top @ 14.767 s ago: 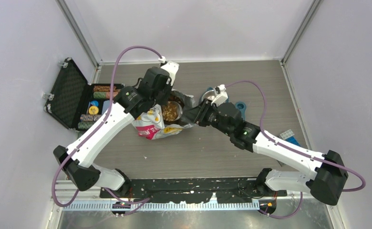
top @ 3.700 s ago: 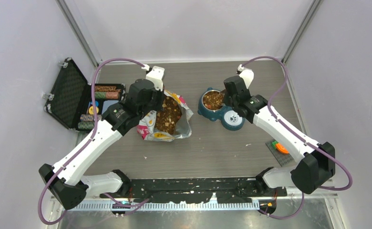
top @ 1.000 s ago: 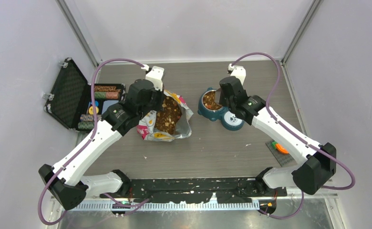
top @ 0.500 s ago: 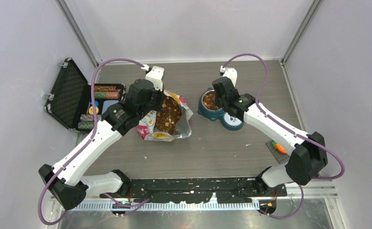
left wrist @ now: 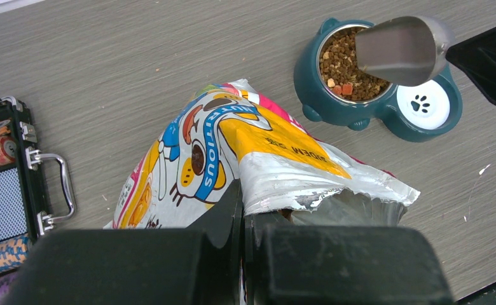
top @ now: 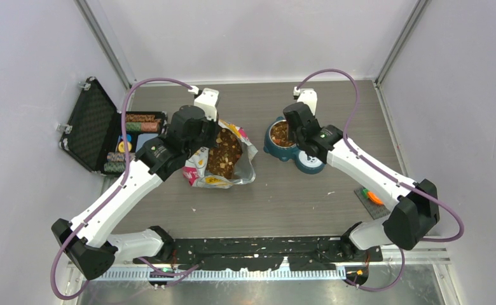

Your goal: Serve the pet food

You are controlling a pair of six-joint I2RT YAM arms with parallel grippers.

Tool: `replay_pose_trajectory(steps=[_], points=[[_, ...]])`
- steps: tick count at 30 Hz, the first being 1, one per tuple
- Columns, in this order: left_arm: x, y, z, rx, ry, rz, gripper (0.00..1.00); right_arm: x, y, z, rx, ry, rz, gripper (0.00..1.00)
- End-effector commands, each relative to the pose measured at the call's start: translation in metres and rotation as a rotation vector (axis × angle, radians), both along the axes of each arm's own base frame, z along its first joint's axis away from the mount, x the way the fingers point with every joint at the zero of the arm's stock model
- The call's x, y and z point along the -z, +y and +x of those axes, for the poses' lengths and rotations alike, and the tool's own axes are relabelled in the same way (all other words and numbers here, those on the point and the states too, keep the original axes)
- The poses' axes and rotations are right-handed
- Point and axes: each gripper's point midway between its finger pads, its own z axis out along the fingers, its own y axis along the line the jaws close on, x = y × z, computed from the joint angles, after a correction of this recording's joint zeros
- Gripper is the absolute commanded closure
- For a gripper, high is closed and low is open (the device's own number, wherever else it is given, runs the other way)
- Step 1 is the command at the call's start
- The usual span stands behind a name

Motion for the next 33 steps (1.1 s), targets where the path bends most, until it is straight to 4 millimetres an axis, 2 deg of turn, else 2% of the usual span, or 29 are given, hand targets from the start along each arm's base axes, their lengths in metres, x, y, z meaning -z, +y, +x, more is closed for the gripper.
replay_pose_trajectory(steps=[1, 8, 14, 18, 19, 20, 21, 25, 28, 33], points=[[-0.054, -0.009, 0.009, 0.004, -0.153, -0.131, 1.0, -0.05, -0.009, 0.002, 0.021, -0.129, 0.012, 0.95], [-0.053, -0.007, 0.01, -0.007, -0.152, -0.128, 1.0, -0.057, -0.002, -0.004, -0.028, -0.152, 0.052, 0.95], [-0.055, -0.006, 0.011, -0.014, -0.157, -0.13, 1.0, -0.058, -0.008, -0.015, -0.038, -0.184, 0.087, 0.95], [-0.057, -0.007, 0.012, -0.02, -0.152, -0.139, 1.0, -0.054, -0.009, -0.024, -0.04, -0.191, 0.148, 0.95], [-0.058, -0.008, 0.013, -0.021, -0.149, -0.142, 1.0, -0.048, -0.009, -0.027, -0.039, -0.188, 0.16, 0.95], [-0.058, -0.008, 0.013, -0.026, -0.144, -0.143, 1.0, -0.055, -0.011, -0.031, -0.029, -0.214, 0.2, 0.95], [-0.057, -0.008, 0.014, -0.033, -0.135, -0.143, 1.0, -0.052, -0.013, -0.034, -0.022, -0.22, 0.216, 0.95], [-0.048, -0.013, 0.016, -0.038, -0.101, -0.152, 1.0, -0.084, -0.03, -0.053, 0.046, -0.323, 0.378, 0.95], [-0.041, -0.013, 0.018, -0.049, -0.078, -0.143, 1.0, -0.092, -0.027, -0.067, 0.026, -0.348, 0.504, 0.95], [-0.04, -0.016, 0.019, -0.048, -0.067, -0.153, 1.0, -0.096, -0.038, -0.094, 0.018, -0.384, 0.636, 0.95]])
